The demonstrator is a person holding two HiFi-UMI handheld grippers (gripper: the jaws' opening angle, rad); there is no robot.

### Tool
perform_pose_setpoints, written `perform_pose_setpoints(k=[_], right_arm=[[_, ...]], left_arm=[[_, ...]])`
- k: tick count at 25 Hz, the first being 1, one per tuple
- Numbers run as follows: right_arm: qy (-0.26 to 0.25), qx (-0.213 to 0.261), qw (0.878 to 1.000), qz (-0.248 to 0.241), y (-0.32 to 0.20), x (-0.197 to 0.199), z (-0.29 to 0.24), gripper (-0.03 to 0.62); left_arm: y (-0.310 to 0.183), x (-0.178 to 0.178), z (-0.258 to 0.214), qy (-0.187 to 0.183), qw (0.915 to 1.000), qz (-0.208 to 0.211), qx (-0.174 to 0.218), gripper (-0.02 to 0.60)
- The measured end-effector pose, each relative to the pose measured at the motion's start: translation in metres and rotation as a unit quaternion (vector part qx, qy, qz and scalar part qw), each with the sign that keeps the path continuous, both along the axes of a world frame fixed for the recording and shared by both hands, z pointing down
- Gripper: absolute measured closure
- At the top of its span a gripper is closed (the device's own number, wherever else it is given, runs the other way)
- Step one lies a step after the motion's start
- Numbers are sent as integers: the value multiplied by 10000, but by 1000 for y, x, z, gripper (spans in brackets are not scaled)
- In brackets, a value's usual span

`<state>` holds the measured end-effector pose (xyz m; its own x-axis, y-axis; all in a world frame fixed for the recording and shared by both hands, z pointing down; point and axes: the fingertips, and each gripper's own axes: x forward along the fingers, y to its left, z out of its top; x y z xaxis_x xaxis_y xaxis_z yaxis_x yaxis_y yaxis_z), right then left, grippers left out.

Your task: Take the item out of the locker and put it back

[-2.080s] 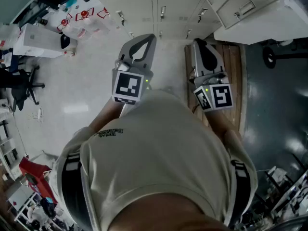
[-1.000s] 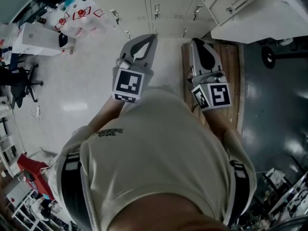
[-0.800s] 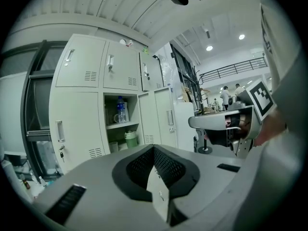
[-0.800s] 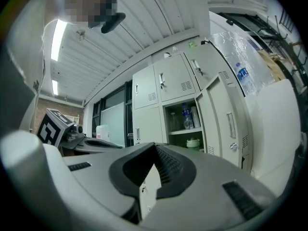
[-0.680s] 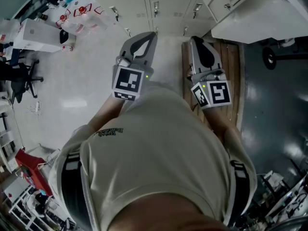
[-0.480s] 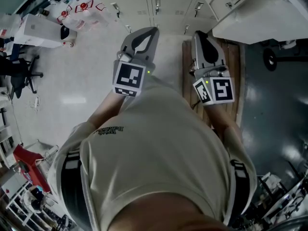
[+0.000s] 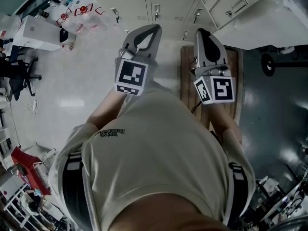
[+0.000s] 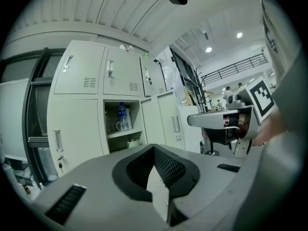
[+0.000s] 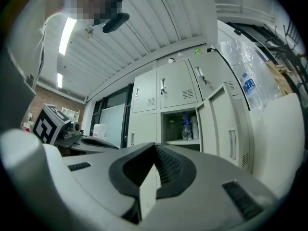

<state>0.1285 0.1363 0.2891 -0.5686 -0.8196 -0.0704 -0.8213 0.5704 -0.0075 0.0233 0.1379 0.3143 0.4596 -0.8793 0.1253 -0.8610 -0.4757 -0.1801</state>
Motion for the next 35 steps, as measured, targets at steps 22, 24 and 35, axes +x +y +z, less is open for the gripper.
perform_pose_setpoints(k=[22,24,35], right_arm=[[15,-484,9985,234,-154,-53,29,591],[7,-515,9982,301,-170,-59,30,591],[106,-457,9944,943,-234,-76,27,591]], left_arm=[[-165,-27,26,53,9986,472,-250,566],[-181,-30,28,59,9980,575,-259,566],[-247,-36,26,173,9913,1260,-340,566]])
